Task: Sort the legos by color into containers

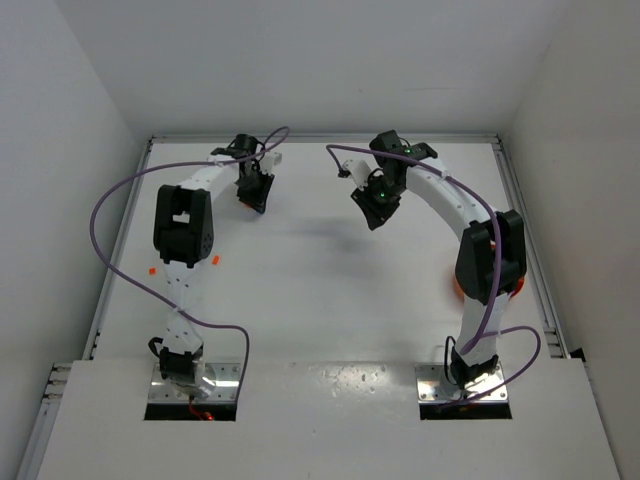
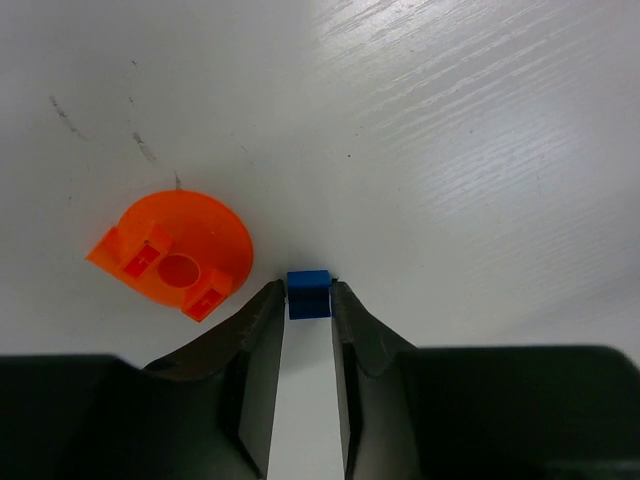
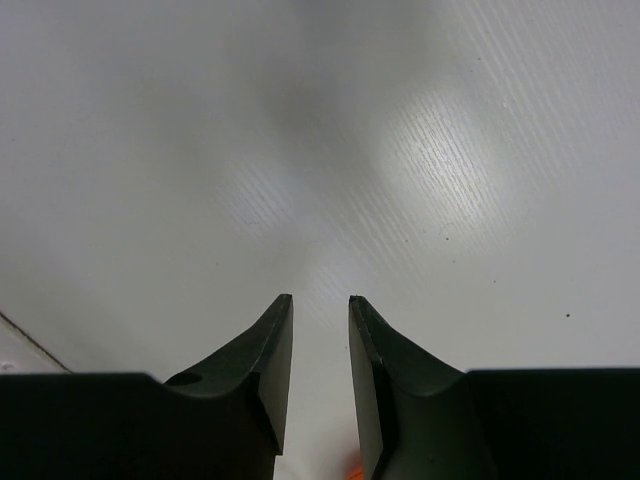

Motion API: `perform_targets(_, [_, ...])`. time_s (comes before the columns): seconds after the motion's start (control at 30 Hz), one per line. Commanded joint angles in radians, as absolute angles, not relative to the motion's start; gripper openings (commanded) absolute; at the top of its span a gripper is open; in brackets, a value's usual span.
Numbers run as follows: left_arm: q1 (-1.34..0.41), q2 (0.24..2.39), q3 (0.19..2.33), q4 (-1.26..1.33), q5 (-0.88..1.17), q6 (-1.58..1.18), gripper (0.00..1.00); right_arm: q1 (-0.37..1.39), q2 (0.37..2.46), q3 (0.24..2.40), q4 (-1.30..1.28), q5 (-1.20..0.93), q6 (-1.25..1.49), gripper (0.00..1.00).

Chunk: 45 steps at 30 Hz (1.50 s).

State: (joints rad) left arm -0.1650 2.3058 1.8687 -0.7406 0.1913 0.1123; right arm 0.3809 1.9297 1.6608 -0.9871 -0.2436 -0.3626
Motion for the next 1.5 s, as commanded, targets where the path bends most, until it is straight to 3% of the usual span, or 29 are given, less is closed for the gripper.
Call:
perform_targets(0.0, [-0.183, 2.368, 1.812, -0.733, 0.172, 0.135, 0.29, 0.376, 1.899, 1.677, -0.969, -0.245, -0.350, 0.29])
perform_targets(0.13, [-0.192, 2.350, 1.778, -0.733, 0.190, 0.144, 0.14, 0.376, 1.899, 1.677, -0.969, -0.265, -0.350, 0.29])
perform_targets(0.23, [-0.192, 2.315, 1.732, -0.733, 0.238, 0.144, 0.10, 0.376, 1.868, 1.655, -0.969, -0.348, -0.337, 0.28])
perform_targets(0.3, [-0.183, 2.261, 1.698, -0.733, 0.387, 0.144, 0.09, 0.376, 1.833, 1.605, -0.927, -0.423, -0.324, 0.28])
perform_targets(0.33, [-0.154, 2.241, 1.660, -0.733, 0.543, 0.144, 0.09, 0.376, 1.747, 1.497, -0.797, -0.460, -0.301, 0.28])
perform_targets(0.43, [-0.112, 2.174, 1.600, -0.733, 0.762, 0.144, 0.07, 0.397, 1.581, 1.300, -0.518, -0.529, -0.258, 0.32])
perform_targets(0.7, [-0.081, 2.155, 1.534, -0.742, 1.348, 0.006, 0.06, 0.407, 1.588, 1.186, -0.226, -0.638, -0.114, 0.39])
perform_targets(1.17, [-0.091, 2.063, 1.359, -0.492, 1.575, -0.308, 0.04, 0.515, 1.730, 1.220, -0.011, -0.749, -0.060, 0.42])
perform_targets(1.23, [-0.091, 2.054, 1.359, -0.492, 1.585, -0.319, 0.04, 0.525, 1.730, 1.220, -0.011, -0.776, -0.071, 0.46])
perform_targets(1.33, [-0.091, 2.045, 1.348, -0.492, 1.594, -0.319, 0.04, 0.545, 1.730, 1.220, -0.011, -0.785, -0.084, 0.62])
perform_targets(1.47, [-0.091, 2.036, 1.348, -0.492, 1.594, -0.328, 0.04, 0.580, 1.730, 1.220, -0.037, -0.785, -0.149, 0.62])
